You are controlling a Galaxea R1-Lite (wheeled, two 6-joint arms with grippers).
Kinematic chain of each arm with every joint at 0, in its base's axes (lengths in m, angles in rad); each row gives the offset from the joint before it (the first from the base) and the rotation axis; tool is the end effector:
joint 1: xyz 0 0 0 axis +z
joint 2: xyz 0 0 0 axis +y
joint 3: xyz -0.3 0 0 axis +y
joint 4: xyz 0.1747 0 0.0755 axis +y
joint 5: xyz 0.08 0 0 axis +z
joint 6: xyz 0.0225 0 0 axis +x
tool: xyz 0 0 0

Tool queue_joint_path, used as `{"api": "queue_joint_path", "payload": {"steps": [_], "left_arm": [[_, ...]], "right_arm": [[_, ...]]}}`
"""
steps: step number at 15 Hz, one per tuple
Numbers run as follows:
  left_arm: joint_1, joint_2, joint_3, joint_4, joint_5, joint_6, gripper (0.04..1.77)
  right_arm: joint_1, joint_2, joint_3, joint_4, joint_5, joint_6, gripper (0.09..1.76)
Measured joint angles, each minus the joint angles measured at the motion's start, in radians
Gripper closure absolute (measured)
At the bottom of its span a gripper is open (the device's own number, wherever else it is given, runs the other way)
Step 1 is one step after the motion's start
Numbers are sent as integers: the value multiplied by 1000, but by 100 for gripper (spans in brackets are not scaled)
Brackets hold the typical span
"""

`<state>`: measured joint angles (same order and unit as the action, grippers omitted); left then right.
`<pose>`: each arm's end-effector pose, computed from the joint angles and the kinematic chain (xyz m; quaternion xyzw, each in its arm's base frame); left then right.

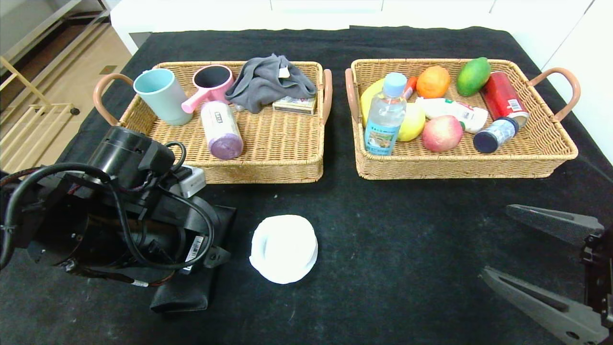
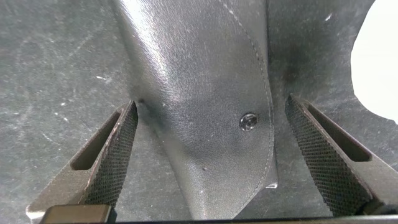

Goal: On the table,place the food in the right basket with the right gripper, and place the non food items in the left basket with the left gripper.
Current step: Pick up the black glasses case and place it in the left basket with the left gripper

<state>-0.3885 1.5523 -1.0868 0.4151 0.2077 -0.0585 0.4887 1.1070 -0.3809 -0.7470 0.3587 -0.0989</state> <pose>0.2326 -0.0902 0.2103 0.0988 0.4096 -0.0697 0.9042 0.1266 0.0763 0.2109 -0.0444 -0.0307 0.4101 0.9104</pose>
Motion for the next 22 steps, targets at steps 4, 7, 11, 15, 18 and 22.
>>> {"api": "queue_joint_path", "payload": {"steps": [4,7,11,15,18,22], "left_arm": [[-1,8,1,-1,0,0,63],[-1,11,1,-1,-3,-1,94],[0,14,5,-3,-7,0,102],[-1,23,6,-3,-9,-1,103],[-1,30,3,-3,-9,-2,103],[-1,32,4,-1,-9,-2,104]], "right_arm": [[0,1,2,0,1,0,14],[1,2,2,1,1,0,14],[5,4,5,0,1,0,14],[6,4,6,1,1,0,14],[6,7,7,1,1,0,14],[6,12,10,0,1,-1,14]]}}
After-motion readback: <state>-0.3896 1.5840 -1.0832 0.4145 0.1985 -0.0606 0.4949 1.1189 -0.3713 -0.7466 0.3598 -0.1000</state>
